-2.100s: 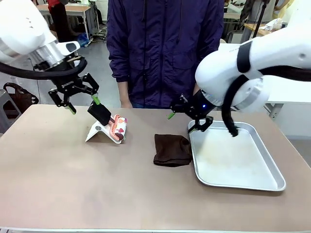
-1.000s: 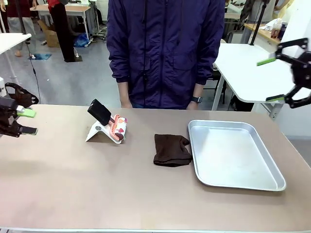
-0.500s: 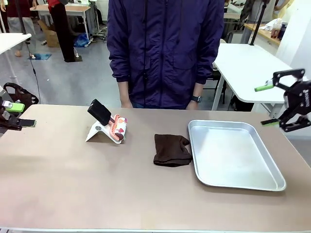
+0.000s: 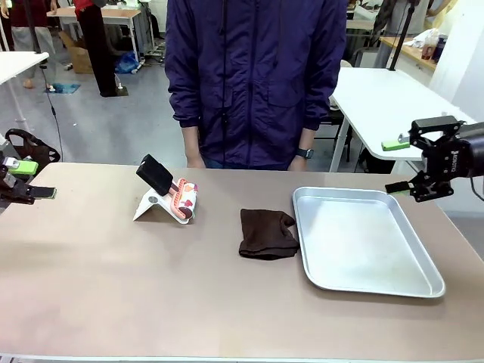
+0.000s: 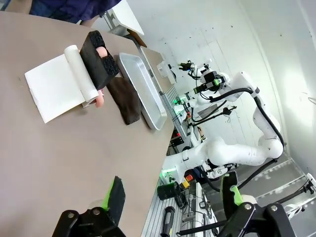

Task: Clean the surface of the table.
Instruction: Return the Lint Roller and towel to their original positions.

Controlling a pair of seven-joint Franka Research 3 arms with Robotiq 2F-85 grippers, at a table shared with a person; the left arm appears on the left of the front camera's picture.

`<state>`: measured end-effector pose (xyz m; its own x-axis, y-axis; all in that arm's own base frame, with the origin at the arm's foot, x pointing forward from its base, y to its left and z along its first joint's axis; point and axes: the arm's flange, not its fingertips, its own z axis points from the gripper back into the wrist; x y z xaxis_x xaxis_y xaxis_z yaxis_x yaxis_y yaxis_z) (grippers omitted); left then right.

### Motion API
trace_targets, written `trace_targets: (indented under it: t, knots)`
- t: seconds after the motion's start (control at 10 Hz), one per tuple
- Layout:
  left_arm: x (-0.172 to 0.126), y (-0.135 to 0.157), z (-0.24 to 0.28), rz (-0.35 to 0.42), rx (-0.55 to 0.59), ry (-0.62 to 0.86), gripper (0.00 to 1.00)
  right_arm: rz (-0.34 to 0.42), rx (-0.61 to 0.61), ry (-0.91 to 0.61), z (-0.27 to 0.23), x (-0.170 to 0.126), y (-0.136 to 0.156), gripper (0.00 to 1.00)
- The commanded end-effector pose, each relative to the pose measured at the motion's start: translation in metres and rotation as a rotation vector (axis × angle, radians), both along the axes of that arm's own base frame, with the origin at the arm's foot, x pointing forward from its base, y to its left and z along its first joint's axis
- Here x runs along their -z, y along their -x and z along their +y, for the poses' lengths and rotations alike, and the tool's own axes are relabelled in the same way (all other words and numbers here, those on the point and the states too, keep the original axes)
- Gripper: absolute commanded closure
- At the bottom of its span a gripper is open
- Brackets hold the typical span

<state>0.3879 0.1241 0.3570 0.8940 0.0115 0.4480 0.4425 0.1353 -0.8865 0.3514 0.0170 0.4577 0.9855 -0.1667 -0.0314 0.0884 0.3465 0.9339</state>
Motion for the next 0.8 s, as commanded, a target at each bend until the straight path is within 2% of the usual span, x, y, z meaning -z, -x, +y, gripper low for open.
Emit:
trace_targets:
  t: [0.0,0.7]
  knots:
    - [-0.0032,0.0018,-0.0007,-0.012,-0.006,-0.008,0.00,0.054,-0.009,0.020,-0.0027,-0.0067,0.0082,0.00]
    - [-0.0032,0.0018,-0.0007,-0.012,-0.006,-0.008,0.00,0.054,-0.009,0.020,-0.0027,-0.0067,0.0082,0.00]
